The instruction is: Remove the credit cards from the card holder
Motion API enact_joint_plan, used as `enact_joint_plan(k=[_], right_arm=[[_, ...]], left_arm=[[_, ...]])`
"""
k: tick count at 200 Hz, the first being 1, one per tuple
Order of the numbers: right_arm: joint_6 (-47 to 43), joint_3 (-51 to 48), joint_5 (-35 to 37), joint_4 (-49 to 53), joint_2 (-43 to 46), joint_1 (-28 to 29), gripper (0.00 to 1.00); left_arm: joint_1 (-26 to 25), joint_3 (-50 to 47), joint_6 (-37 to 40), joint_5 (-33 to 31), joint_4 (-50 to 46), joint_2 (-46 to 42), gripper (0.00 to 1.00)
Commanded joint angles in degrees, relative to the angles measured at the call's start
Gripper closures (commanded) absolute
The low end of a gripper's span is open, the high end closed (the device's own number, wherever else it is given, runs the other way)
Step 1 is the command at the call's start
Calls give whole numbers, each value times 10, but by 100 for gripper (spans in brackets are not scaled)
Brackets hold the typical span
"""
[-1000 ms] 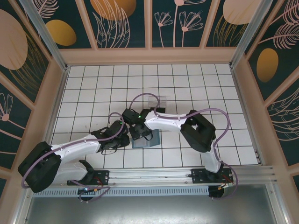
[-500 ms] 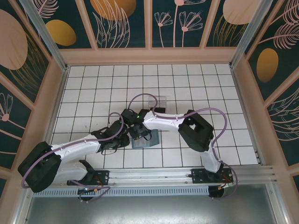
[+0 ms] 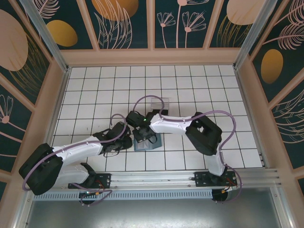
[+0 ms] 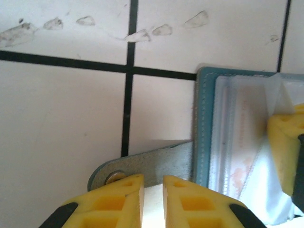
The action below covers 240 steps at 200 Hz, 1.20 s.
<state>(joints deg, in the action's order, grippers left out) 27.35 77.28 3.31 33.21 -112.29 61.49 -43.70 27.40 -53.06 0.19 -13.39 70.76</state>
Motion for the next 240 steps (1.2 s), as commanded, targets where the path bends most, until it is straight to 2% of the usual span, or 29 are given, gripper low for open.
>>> enact_joint_plan(k=[1,64,89,169,204,240], right_arm=[[9,-72,-45,-100,65,-20,91],[42,-245,-199,-322,154,-85,91],[55,-296,-239,-387,178,-107,90],[61,-373,-311,-486,205,-144,89],[66,-387,-319,-500,210,-151,89],[67,-394,-325,-507,217,-154,88]], left_arm=[[3,26,-5,15,18,-1,82],[0,70,-9,68,35,53,82],[-2,90,-10,80,33,77,81],[-18,156,-1,79,-12,160,81],[-18,172,6,55,-48,185,86],[-18,185,13,68,-47,197,86]])
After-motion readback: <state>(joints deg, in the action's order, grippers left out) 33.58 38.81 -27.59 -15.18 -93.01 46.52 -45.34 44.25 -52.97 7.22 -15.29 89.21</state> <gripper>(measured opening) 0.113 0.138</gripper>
